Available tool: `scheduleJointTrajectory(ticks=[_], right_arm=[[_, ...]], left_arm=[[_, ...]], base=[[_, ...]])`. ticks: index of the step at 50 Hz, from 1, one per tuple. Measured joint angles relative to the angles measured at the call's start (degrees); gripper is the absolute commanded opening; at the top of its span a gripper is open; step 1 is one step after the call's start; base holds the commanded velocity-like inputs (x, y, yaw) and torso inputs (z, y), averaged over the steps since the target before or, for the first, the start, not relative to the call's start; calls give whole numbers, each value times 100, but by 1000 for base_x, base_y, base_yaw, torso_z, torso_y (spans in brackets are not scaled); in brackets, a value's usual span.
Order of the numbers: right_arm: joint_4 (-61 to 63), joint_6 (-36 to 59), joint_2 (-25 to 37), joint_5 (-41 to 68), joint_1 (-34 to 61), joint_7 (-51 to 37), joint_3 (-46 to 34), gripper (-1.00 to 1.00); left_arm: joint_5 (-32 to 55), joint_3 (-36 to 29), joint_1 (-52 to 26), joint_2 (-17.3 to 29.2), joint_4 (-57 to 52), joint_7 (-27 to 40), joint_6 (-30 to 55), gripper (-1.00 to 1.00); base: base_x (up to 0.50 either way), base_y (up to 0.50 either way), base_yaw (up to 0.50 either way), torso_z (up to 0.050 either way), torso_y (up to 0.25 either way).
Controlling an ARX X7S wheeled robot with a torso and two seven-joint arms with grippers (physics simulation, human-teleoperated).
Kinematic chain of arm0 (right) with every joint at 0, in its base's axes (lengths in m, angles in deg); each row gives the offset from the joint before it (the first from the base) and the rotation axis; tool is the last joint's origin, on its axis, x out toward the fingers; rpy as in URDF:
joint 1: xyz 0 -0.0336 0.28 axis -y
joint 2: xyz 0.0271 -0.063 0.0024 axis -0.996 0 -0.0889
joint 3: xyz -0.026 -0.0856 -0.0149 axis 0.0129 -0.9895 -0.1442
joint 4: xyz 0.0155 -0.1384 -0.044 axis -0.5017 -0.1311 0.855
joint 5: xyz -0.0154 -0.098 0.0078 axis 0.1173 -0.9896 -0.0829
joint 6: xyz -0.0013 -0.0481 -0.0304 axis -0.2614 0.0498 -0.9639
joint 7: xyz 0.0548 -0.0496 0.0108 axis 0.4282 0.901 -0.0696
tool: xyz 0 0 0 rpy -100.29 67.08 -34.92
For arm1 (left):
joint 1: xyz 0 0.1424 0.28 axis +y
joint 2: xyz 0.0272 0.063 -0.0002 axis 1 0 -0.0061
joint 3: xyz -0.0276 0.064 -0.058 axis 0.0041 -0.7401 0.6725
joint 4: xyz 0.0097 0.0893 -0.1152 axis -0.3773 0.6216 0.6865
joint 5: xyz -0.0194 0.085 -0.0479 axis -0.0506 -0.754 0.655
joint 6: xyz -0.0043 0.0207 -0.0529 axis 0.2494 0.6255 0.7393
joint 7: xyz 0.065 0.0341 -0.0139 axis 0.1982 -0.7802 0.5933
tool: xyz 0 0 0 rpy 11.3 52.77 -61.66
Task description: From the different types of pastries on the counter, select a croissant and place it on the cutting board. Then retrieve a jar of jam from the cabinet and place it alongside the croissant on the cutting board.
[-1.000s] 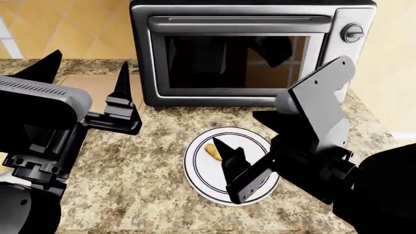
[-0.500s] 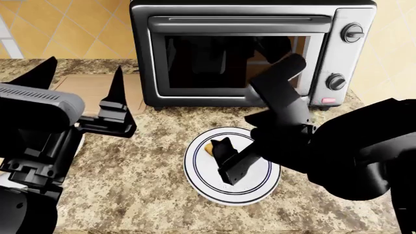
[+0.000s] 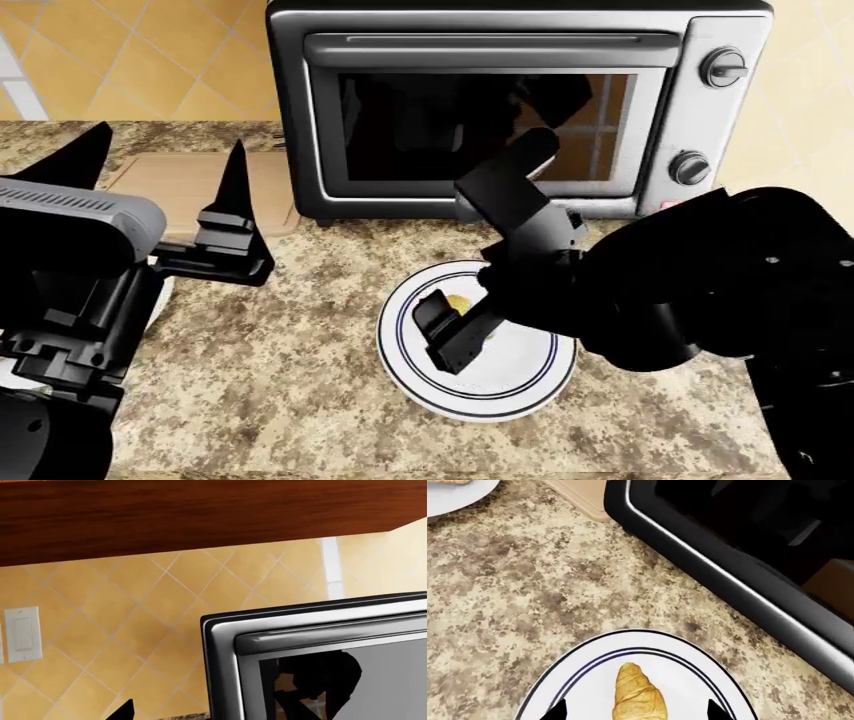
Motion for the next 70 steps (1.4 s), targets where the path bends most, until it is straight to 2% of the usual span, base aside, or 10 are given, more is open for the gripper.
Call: scheduleJointTrajectory(ticks=[19, 47, 48, 70], right_arm=[[-78, -329, 25, -768, -284, 603, -531, 100], [-143, -535, 120, -1067, -454, 818, -889, 100], [-143, -538, 122, -1068, -456, 819, -897, -100], [-80, -496, 196, -892, -367, 633, -934, -100]], left_arm=[[13, -16, 118, 44, 86, 27, -178, 100], [110, -15, 130, 117, 125, 104, -239, 100], [113, -16, 132, 119, 127, 106, -242, 100], [187, -22, 148, 164, 148, 170, -292, 100]], base=[[0, 0, 0, 0, 0], [0, 0, 0, 0, 0], [0, 0, 0, 0, 0], [0, 0, 0, 0, 0]])
